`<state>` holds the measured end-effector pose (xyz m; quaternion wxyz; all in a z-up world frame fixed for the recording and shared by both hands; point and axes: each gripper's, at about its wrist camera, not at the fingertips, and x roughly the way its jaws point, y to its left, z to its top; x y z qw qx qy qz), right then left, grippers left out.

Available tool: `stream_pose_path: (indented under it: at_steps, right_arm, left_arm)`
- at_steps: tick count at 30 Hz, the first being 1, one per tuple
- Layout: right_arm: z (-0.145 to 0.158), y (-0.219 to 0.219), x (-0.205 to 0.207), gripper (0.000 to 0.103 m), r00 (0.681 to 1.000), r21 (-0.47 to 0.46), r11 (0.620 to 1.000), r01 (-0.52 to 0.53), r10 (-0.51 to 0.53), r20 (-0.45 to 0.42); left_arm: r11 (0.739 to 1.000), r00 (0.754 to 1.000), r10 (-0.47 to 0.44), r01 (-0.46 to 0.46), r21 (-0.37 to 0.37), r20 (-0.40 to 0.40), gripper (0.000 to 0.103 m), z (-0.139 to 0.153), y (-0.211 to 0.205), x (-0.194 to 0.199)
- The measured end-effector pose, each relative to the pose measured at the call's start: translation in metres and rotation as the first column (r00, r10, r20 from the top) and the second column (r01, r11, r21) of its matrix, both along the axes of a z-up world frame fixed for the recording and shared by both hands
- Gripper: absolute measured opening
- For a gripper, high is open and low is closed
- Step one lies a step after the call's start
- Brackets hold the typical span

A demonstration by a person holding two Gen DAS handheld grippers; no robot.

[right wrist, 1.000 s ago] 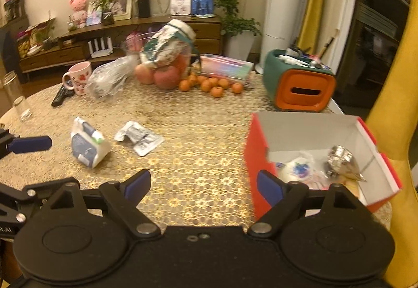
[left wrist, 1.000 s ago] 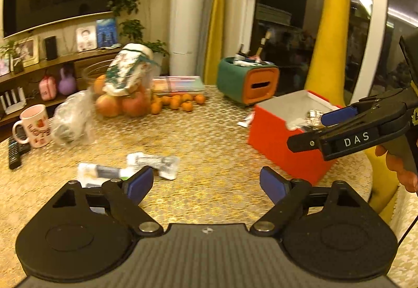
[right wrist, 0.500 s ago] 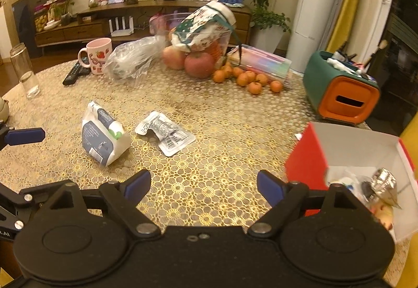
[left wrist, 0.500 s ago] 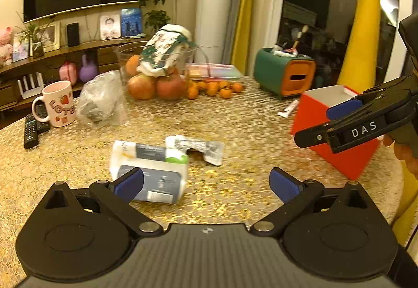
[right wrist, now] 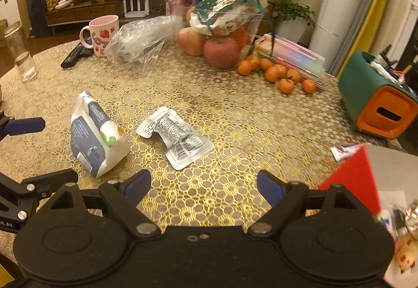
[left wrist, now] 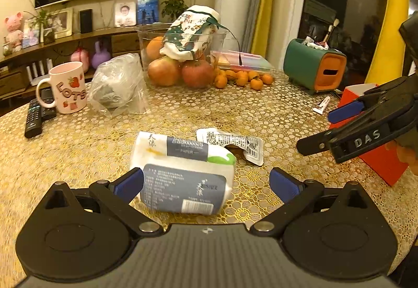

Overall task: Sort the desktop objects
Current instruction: 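Grasp the white-blue Health package with the left tool while the right tool grasps the clear blister packet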

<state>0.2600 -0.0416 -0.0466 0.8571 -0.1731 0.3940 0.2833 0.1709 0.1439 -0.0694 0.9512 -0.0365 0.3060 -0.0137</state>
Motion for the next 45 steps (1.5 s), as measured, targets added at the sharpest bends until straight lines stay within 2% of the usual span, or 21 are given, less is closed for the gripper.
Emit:
stream_pose_path:
  at_steps: [5, 9, 14, 19, 22, 27, 30, 32, 37, 45]
  right_arm:
    - [-0.012, 0.015, 0.012, 0.088, 0.999, -0.020, 0.999, -0.039, 0.038, -0.013]
    - [-0.019, 0.026, 0.019, 0.088, 0.998, -0.041, 0.997, -0.069, 0.068, -0.017]
    - [-0.027, 0.038, 0.028, 0.088, 0.995, -0.054, 0.993, -0.101, 0.100, -0.032]
    - [-0.035, 0.050, 0.038, 0.088, 0.989, -0.058, 0.989, -0.139, 0.137, -0.049]
    - [-0.042, 0.058, 0.046, 0.088, 0.986, -0.066, 0.985, -0.158, 0.154, -0.063]
    - [-0.052, 0.071, 0.060, 0.088, 0.976, -0.092, 0.974, -0.209, 0.202, -0.080]
    - [-0.060, 0.076, 0.068, 0.088, 0.973, -0.095, 0.971, -0.219, 0.210, -0.098]
    - [-0.065, 0.079, 0.073, 0.088, 0.971, -0.095, 0.970, -0.223, 0.213, -0.109]
    - [-0.074, 0.080, 0.081, 0.088, 0.968, -0.074, 0.972, -0.223, 0.213, -0.132]
    - [-0.077, 0.083, 0.087, 0.086, 0.963, -0.043, 0.971, -0.235, 0.227, -0.144]
  left_arm:
    - [0.989, 0.991, -0.133, 0.133, 0.064, -0.013, 0.103, 0.000, 0.011, 0.011]
    - [0.968, 0.974, -0.227, 0.228, 0.108, -0.020, 0.103, 0.001, 0.018, 0.017]
    - [0.892, 0.914, -0.402, 0.403, 0.206, -0.047, 0.103, 0.003, 0.022, 0.028]
    - [0.828, 0.858, -0.508, 0.512, 0.228, -0.077, 0.103, 0.006, 0.027, 0.047]
    - [0.773, 0.811, -0.570, 0.583, 0.250, -0.131, 0.103, 0.003, 0.029, 0.061]
    - [0.720, 0.754, -0.624, 0.657, 0.225, -0.203, 0.103, -0.006, 0.034, 0.080]
    - [0.712, 0.738, -0.634, 0.674, 0.199, -0.231, 0.103, -0.015, 0.035, 0.089]
    - [0.720, 0.735, -0.634, 0.675, 0.165, -0.242, 0.103, -0.021, 0.037, 0.095]
    - [0.748, 0.738, -0.623, 0.659, 0.078, -0.258, 0.103, -0.036, 0.044, 0.102]
    - [0.773, 0.762, -0.594, 0.629, 0.078, -0.258, 0.103, -0.048, 0.042, 0.092]
